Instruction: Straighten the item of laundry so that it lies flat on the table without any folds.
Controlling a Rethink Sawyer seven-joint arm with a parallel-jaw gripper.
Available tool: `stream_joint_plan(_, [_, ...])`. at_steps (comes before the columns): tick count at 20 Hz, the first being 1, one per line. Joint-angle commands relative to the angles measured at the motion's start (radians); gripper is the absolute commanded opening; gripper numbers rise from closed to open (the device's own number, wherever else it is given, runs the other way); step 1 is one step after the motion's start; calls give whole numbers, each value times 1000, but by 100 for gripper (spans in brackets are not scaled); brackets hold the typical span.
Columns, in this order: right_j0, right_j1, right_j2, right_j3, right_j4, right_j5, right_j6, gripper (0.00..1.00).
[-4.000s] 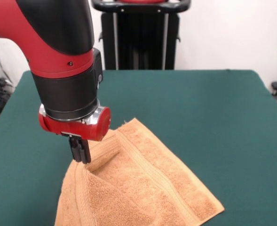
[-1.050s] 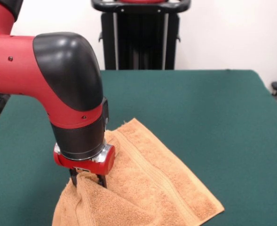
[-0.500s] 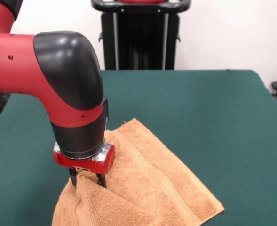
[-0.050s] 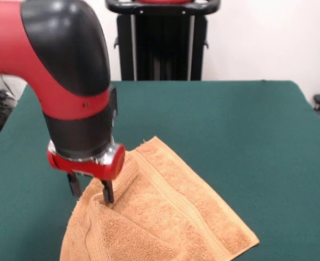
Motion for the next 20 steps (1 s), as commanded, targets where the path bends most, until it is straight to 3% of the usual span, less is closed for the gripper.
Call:
stream_joint_plan(1, [37, -59, 72, 76, 27, 154, -177, 100])
stream_joint_plan(20, [-9, -1, 95, 127, -18, -15, -206, 100])
